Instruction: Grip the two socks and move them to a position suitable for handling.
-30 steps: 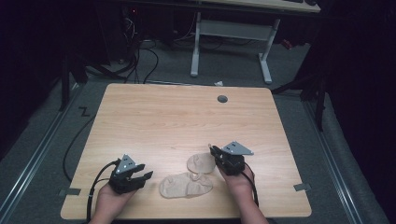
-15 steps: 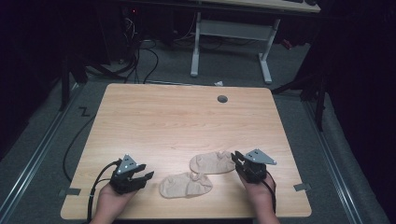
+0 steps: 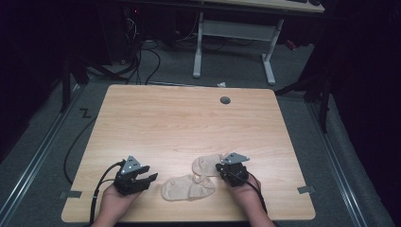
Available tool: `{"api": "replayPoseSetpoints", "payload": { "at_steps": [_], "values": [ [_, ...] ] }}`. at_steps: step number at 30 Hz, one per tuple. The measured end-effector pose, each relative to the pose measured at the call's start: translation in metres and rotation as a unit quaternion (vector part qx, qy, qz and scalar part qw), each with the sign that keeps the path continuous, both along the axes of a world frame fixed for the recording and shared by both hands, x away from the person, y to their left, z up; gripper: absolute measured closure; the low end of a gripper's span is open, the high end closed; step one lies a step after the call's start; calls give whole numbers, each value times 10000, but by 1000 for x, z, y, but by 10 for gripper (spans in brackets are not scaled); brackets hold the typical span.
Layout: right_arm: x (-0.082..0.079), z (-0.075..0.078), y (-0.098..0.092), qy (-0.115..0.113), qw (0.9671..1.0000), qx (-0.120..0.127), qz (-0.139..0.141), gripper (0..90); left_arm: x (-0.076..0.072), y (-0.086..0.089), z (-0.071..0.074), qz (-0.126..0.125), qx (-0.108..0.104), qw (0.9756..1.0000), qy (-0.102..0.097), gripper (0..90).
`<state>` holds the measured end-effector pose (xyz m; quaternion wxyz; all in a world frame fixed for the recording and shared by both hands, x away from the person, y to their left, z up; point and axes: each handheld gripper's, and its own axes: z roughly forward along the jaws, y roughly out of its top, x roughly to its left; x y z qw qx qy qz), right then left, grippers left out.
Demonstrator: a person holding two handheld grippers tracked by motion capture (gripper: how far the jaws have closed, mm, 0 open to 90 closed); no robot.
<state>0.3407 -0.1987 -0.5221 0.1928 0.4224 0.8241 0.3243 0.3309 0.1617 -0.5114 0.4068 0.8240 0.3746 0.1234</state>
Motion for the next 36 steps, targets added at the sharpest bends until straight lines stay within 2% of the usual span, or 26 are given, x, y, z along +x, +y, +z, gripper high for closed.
{"api": "replayPoseSetpoints", "payload": {
  "at_steps": [7, 10, 11, 13, 15, 17, 21, 27, 36],
  "values": [
    [10, -1, 12, 40, 10000, -59, -29, 887, -3, 1, 1, -17, -162, 9998, 68, 536],
    [13, -1, 17, 43, 9999, -93, 21, 892, -4, -2, 1, -87, -108, 9999, 48, 540],
    [18, -1, 25, 52, 9999, -123, 85, 896, -5, -3, 0, -80, -88, 9999, 25, 541],
    [20, -1, 29, 46, 9999, -126, 109, 896, -4, -3, 0, -79, -125, 9999, 37, 541],
    [28, -1, 45, 46, 9996, -175, 233, 897, -3, -2, -1, -38, -141, 9999, 42, 537],
    [30, -1, 52, 13, 9993, -188, 309, 896, -2, -1, -2, -31, -76, 10000, 49, 535],
    [35, -2, 64, -6, 9987, -169, 481, 896, -1, 2, -1, 10, -131, 9999, 43, 522],
    [36, -2, 73, -40, 9976, -234, 657, 895, -3, 1, 0, 16, -112, 9999, 13, 521],
    [39, -3, 76, 9, 9964, -80, 841, 890, -1, -3, -4, 18, -77, 9999, 74, 518]
  ]
}}
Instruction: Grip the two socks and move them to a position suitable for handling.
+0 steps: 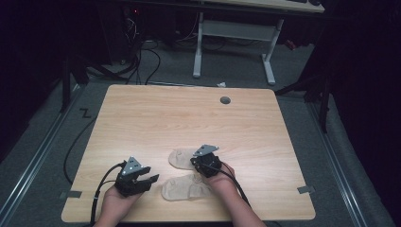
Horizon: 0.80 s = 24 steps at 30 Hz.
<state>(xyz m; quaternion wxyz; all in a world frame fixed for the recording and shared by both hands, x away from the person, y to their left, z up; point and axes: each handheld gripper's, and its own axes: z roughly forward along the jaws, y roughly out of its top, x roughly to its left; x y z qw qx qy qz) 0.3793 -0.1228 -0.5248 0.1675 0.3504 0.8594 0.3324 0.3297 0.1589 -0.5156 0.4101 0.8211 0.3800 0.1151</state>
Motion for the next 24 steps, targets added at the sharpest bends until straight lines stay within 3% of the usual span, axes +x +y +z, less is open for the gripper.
{"api": "replayPoseSetpoints", "payload": {
  "at_steps": [4, 5, 7, 8, 10, 11, 14, 17, 24],
  "values": [
    [0, 0, 0, -15, 10000, 27, 20, 863, 1, -2, 0, 11, -15, 10000, 9, 515],
    [-1, 3, -1, -21, 9999, 106, 27, 818, 1, -4, 0, -6, -14, 10000, 4, 513],
    [-2, 6, -4, -52, 9998, 193, -1, 815, 1, -6, 0, -46, -17, 10000, 13, 510],
    [-5, 18, -17, -212, 9984, 474, -241, 811, 2, -8, -1, -61, -24, 10000, 10, 501],
    [-6, 23, -25, -309, 9974, 552, -345, 811, 5, -11, -3, -89, 12, 10000, 24, 501],
    [-8, 28, -42, -428, 9955, 629, -567, 804, 8, -14, -5, -92, 30, 9999, 36, 498],
    [-10, 28, -57, -446, 9943, 634, -738, 797, 13, -16, -6, -71, 26, 10000, 15, 492],
    [-11, 20, -80, -280, 9924, 621, -1021, 778, 20, -19, -5, -39, -38, 10000, -7, 489],
    [-11, 11, -78, -186, 9927, 520, -1072, 718, 33, -29, -4, 31, -110, 9999, -75, 486]
  ]
}}
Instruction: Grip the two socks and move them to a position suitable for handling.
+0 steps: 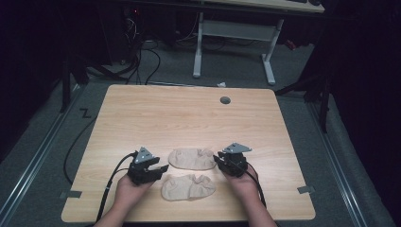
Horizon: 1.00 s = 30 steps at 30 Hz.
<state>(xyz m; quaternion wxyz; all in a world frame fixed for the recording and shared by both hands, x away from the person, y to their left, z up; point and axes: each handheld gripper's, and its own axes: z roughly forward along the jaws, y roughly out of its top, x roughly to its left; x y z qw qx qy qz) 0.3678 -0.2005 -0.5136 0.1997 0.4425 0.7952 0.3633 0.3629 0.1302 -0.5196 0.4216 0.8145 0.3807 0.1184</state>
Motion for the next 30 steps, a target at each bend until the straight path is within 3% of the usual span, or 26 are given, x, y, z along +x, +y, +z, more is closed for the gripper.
{"api": "replayPoseSetpoints", "payload": {
  "at_steps": [2, 3, 7, 11, 16, 21, 25, 30],
  "values": [
    [0, -2, 2, 26, 10000, 17, -43, 719, 6, -5, -1, 89, 19, 10000, -1, 489],
    [0, -2, 4, 18, 10000, 18, -84, 722, 14, -8, -2, 115, -96, 9999, 71, 491],
    [0, -5, 7, 68, 9998, -20, -192, 729, 25, -16, -4, 115, -33, 9999, 47, 490],
    [2, -11, 9, 215, 9995, -95, -230, 696, 38, -27, -9, 75, -42, 9998, 198, 503],
    [2, -12, 8, 245, 9995, -49, -215, 668, 40, -32, -12, 110, 42, 9996, 259, 567],
    [2, -14, 10, 267, 9995, -71, -183, 666, 36, -34, -12, 204, 197, 9995, 158, 626],
    [1, -15, 11, 272, 9995, -69, -124, 735, 33, -29, -14, 305, 115, 9994, 103, 729],
    [-2, -15, 12, 256, 9996, -97, -30, 817, 31, -27, -14, 252, 135, 9995, 101, 823]
  ]
}}
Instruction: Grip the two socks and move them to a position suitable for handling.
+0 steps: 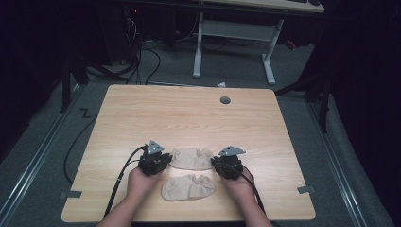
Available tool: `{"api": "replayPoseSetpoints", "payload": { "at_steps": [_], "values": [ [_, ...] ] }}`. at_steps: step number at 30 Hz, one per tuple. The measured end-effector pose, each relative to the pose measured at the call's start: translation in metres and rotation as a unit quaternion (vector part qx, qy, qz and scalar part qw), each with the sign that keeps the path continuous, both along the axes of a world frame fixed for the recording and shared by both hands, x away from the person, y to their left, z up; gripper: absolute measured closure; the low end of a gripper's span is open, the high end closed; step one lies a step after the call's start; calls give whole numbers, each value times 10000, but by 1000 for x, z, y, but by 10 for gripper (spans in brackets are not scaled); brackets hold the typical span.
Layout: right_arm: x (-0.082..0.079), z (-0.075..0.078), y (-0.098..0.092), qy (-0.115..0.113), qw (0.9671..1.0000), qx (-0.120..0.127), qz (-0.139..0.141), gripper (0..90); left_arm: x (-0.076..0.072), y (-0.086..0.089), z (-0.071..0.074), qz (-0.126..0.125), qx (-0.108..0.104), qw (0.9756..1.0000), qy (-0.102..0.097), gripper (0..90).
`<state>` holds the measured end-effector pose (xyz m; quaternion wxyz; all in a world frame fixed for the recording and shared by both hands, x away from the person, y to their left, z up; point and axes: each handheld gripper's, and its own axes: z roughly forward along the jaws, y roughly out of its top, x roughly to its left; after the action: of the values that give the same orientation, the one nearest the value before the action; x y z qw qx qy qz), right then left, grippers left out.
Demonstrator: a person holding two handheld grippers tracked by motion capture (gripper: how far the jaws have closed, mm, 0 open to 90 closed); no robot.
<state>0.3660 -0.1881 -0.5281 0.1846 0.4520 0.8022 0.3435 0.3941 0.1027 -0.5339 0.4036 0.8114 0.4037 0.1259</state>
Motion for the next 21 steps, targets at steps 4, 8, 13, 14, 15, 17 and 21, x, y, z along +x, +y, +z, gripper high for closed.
{"api": "replayPoseSetpoints", "payload": {
  "at_steps": [4, 8, 13, 14, 15, 17, 21],
  "values": [
    [-1, 0, 2, -33, 10000, -33, 52, 857, -2, -2, 0, -52, 14, 10000, -10, 869],
    [-6, 3, 3, -176, 9997, -101, 106, 859, -4, -4, 1, -105, 45, 9999, -72, 879],
    [-10, 13, 2, -447, 9989, 30, 121, 859, -10, -5, 10, -168, -57, 9994, -298, 879],
    [-10, 14, 1, -485, 9987, 37, 139, 859, -10, -5, 10, -168, -57, 9994, -298, 879],
    [-10, 14, 1, -489, 9987, 49, 143, 859, -13, -5, 14, -196, -82, 9992, -352, 879],
    [-12, 16, 0, -546, 9984, 39, 157, 859, -15, -5, 17, -237, -100, 9989, -391, 879],
    [-16, 20, 0, -646, 9977, 56, 175, 859, -18, -3, 22, -244, -158, 9986, -447, 879]
  ]
}}
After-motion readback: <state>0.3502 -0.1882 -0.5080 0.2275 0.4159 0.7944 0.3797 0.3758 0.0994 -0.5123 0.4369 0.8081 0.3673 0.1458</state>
